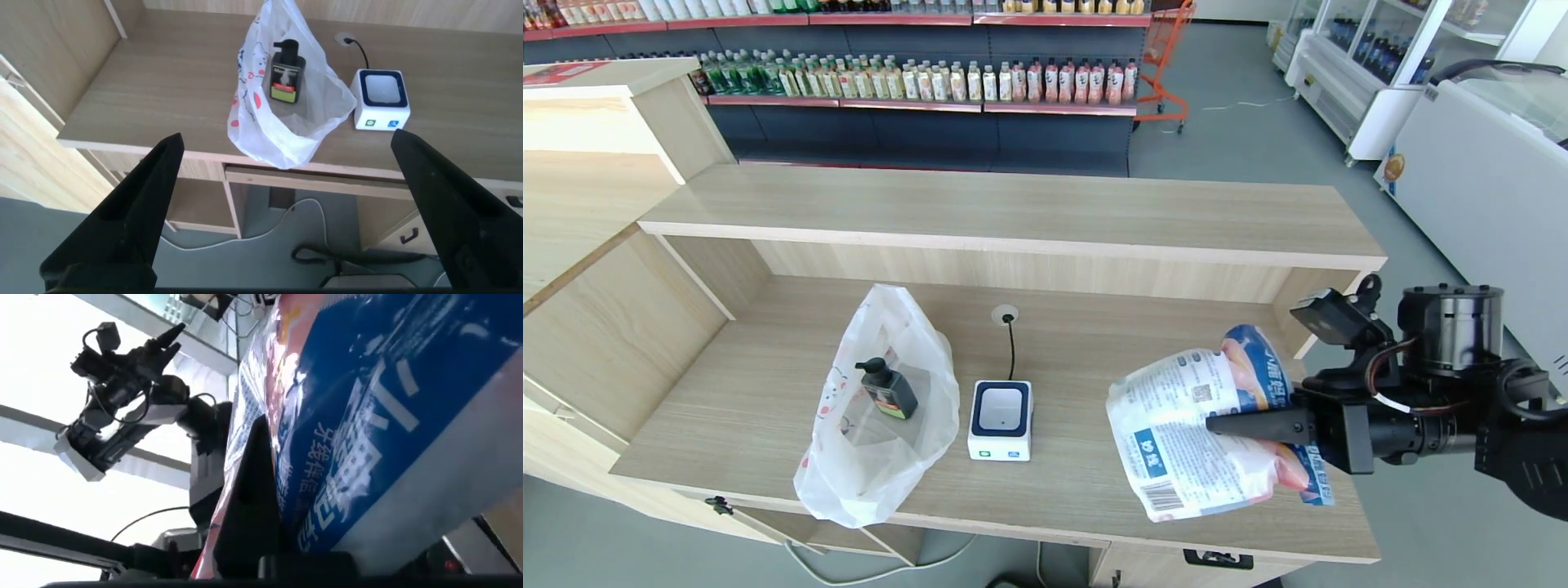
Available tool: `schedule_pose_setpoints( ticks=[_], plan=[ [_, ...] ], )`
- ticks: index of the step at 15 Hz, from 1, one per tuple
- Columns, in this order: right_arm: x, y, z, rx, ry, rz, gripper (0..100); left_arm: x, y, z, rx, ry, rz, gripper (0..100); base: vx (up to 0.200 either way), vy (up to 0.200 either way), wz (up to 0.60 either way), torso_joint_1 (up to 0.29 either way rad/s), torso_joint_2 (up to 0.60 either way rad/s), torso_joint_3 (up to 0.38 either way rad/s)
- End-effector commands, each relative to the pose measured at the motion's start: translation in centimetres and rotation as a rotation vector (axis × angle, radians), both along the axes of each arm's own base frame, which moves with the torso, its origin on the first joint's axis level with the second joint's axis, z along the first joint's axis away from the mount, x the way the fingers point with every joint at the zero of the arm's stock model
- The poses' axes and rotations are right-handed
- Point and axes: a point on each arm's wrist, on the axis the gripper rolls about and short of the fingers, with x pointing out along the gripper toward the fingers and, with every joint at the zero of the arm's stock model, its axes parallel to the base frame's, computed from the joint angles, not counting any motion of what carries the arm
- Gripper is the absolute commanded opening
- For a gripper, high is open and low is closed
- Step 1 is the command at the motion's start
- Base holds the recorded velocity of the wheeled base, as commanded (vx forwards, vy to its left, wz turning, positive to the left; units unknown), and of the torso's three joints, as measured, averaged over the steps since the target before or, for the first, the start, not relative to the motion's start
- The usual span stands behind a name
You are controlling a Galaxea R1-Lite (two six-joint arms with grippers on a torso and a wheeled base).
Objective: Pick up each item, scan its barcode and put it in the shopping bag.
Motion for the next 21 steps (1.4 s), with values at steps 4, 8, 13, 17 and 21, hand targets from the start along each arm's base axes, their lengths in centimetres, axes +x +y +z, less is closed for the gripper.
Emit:
schedule_pose_setpoints(
  ticks=[4,8,13,17,21],
  plan=[
    [-2.2,1.8,2.3,0.034,0.08,0.07,0,0.0,0.0,0.0,0.0,0.0,0.0,100,0.0,0.0,0.0,0.0,0.0,0.0],
    [-2.8,2.9,2.3,0.029,0.096,0.114,0,0.0,0.0,0.0,0.0,0.0,0.0,100,0.0,0.0,0.0,0.0,0.0,0.0],
    [-3.8,4.5,3.0,0.025,0.125,0.122,0,0.0,0.0,0.0,0.0,0.0,0.0,100,0.0,0.0,0.0,0.0,0.0,0.0],
    [-4.4,4.4,2.6,0.015,0.133,0.107,0,0.0,0.0,0.0,0.0,0.0,0.0,100,0.0,0.0,0.0,0.0,0.0,0.0],
    [-4.6,4.4,1.4,-0.025,0.114,0.032,0,0.0,0.0,0.0,0.0,0.0,0.0,100,0.0,0.0,0.0,0.0,0.0,0.0]
  ],
)
